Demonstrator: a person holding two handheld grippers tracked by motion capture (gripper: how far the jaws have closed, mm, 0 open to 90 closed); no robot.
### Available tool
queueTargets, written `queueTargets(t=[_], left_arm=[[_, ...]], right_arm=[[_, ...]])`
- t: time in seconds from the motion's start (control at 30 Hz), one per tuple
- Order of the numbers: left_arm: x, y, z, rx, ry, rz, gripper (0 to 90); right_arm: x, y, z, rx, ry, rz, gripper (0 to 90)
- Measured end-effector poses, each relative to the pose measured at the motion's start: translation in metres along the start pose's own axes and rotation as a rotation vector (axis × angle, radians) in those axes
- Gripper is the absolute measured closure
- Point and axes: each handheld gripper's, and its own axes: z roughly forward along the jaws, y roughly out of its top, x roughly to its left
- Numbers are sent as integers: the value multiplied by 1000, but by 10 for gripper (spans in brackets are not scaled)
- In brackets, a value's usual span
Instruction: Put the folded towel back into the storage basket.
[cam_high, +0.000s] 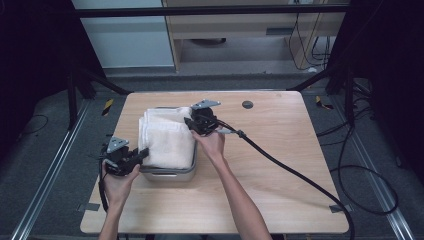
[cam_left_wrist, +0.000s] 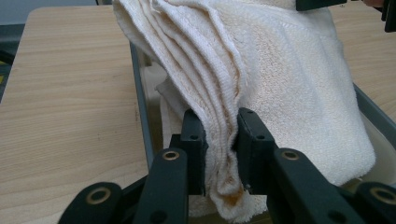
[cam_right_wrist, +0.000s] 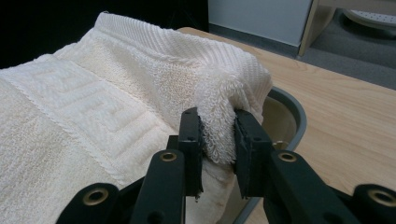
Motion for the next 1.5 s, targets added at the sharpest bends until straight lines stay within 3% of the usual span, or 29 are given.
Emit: queueTargets(t=[0.23, 0.5, 0.8, 0.93, 0.97, 1.07, 1.2, 1.23, 1.4, 1.5], left_arm=[[-2, -3, 7, 25, 8, 16, 738], [0, -7, 15, 60, 4, 7, 737], [2, -11, 22, 104, 7, 3, 712], [1, -9, 22, 89, 12, 7, 635], [0, -8, 21, 82, 40, 23, 635], [1, -4, 11, 26, 47, 28, 567], [0, 2, -1, -39, 57, 32, 540], [0, 2, -1, -39, 57, 32, 527], [-3, 7, -11, -86, 54, 50, 487], [-7, 10, -17, -109, 36, 59, 425]], right_arm=[[-4, -9, 5, 22, -12, 1, 745], [-4, -14, 8, 33, -15, -3, 744], [-3, -22, 10, 57, -53, -52, 743], [-4, -22, 8, 39, -49, -55, 750], [-4, -21, 7, 35, -50, -61, 750], [-3, -17, 0, 14, -54, -68, 749], [-2, -15, -8, -6, -45, -69, 735], [-2, -15, -8, -6, -45, -69, 735], [-3, -14, -23, -41, -40, -70, 685], [-8, -14, -38, -60, -29, -61, 598]])
